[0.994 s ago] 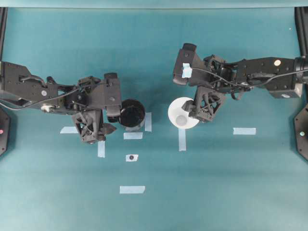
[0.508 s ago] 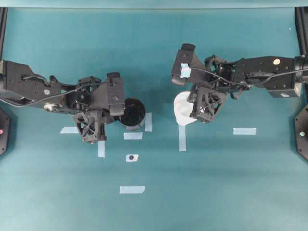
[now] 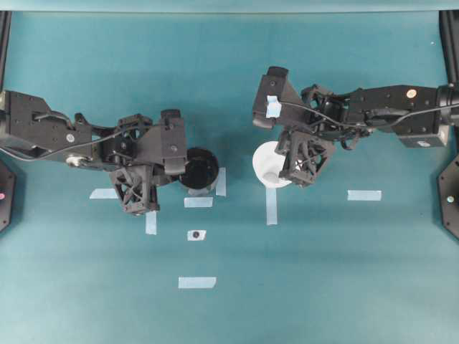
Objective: Holding the cup holder with the left arm, the right arm places the cup into the cup holder.
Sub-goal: 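Close left gripper on handle and right gripper on cup rim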
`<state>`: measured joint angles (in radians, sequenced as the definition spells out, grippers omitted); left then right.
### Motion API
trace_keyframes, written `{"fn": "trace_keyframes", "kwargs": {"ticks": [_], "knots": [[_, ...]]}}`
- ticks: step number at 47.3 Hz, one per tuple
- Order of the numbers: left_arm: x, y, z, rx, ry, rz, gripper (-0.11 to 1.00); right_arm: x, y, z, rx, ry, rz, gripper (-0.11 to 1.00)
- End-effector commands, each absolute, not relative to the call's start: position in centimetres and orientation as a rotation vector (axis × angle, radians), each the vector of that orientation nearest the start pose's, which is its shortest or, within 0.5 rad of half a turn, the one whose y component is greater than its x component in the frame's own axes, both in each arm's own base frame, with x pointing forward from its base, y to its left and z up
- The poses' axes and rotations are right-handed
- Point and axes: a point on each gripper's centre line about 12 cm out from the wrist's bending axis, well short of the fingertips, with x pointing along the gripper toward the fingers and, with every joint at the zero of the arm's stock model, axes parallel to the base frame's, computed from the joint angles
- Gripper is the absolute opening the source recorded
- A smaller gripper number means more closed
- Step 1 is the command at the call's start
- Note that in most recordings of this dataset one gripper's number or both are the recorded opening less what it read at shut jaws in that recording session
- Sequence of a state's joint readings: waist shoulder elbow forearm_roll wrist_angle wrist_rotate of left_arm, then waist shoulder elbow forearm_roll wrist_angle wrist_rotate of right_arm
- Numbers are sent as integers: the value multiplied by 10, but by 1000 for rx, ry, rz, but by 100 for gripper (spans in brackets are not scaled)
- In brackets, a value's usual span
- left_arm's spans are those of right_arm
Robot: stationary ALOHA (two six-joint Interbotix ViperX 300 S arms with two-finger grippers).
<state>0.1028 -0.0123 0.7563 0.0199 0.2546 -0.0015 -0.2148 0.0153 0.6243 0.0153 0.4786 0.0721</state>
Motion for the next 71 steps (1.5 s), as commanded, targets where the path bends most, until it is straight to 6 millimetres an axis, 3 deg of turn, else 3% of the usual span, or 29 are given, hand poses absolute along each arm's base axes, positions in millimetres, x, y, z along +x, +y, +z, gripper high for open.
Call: {"fn": "trace_keyframes", "kwargs": {"ticks": [1,17,51,71], "knots": [[345,35,142,-26,942,87,22,354,-75,158,204,1070,-233,10],[345,34,153,-25,905,87,22,354,-74,173,220,1083,-234,3],[352,34,170,-21,792,88,22,337,-79,219,307,1006,-275,3],[360,35,191,-17,634,90,22,329,-80,231,314,967,-284,3]]}}
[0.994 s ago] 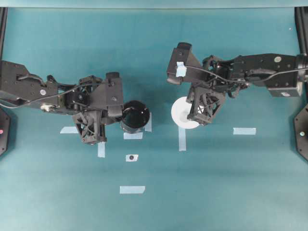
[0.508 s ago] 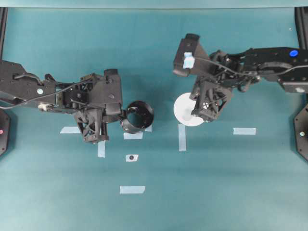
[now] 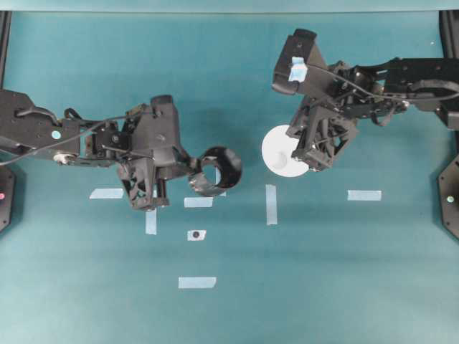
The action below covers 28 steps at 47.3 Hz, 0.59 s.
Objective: Holding the cup holder with the left arm, the right arm places the cup into the cup holder.
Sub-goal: 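Close left gripper on handle and right gripper on cup rim, then lift and tilt the black holder with left gripper toward the right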
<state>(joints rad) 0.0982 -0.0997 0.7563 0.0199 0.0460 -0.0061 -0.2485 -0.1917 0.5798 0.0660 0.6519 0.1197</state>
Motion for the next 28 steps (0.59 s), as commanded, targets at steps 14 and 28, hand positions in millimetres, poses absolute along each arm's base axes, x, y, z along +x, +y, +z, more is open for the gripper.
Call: {"fn": "trace_keyframes", "kwargs": {"ticks": [14,28], "knots": [[361,35,199,-14,569,89,22,320,-83,252,314,907,-296,3],[362,35,202,-8,479,88,22,307,-80,277,321,828,-293,3]]}}
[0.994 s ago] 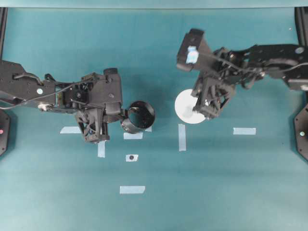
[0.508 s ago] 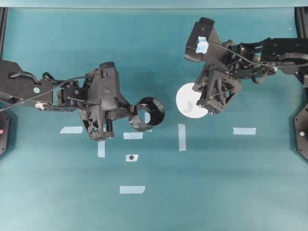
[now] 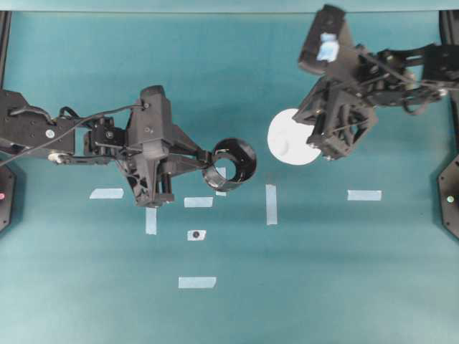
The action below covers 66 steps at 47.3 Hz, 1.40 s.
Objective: Holding the cup holder with the left arm, the right arm places the cup into the cup holder.
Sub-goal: 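Lift and tilt the black holder with left gripper toward the right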
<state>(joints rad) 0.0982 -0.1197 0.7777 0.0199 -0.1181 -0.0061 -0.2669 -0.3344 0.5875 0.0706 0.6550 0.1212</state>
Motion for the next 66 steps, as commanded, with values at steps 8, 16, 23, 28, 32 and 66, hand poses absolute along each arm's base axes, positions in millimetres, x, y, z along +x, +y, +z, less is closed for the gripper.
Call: {"fn": "trace_keyframes", "kwargs": {"ticks": [8,16,23,28,32,66], "knots": [[363,35,202,-3,432,86,22,303,-76,284,352,803,-283,3],[365,35,206,0,393,86,22,298,-73,294,362,775,-276,3],[368,34,204,1,384,83,22,292,-70,301,368,792,-269,3],[371,33,203,3,372,80,22,291,-68,307,382,812,-260,3],[373,33,200,4,366,78,22,292,-67,313,388,809,-253,3],[389,32,192,3,341,73,22,303,-67,357,374,731,-229,3]]}}
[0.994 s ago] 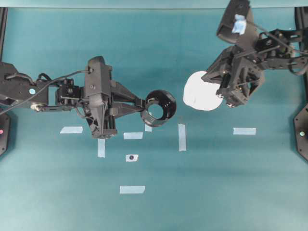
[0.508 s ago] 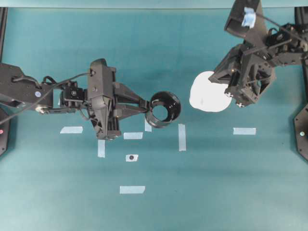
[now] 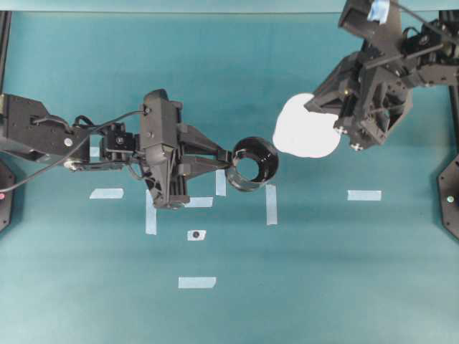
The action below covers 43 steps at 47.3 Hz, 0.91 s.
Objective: Holding the cup holder with the left arm, the right arm places the cup into the cup holder.
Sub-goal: 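Lift and tilt the black holder with left gripper toward the right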
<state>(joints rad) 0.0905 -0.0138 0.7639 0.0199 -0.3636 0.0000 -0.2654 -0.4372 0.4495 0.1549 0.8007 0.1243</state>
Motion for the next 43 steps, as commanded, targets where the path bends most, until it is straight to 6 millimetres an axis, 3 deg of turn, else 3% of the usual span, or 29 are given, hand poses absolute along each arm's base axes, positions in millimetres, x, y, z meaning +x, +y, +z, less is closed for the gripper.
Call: {"fn": "trace_keyframes", "kwargs": {"ticks": [1,7,24,43], "knots": [[389,32,192,3,341,73,22,303,-67,360,373,730,-227,3],[389,31,193,3,338,71,22,301,-66,366,374,758,-222,3],[393,32,198,6,310,71,22,327,-59,325,372,795,-201,3],[394,30,201,7,284,68,22,342,-57,293,375,813,-201,3]]}}
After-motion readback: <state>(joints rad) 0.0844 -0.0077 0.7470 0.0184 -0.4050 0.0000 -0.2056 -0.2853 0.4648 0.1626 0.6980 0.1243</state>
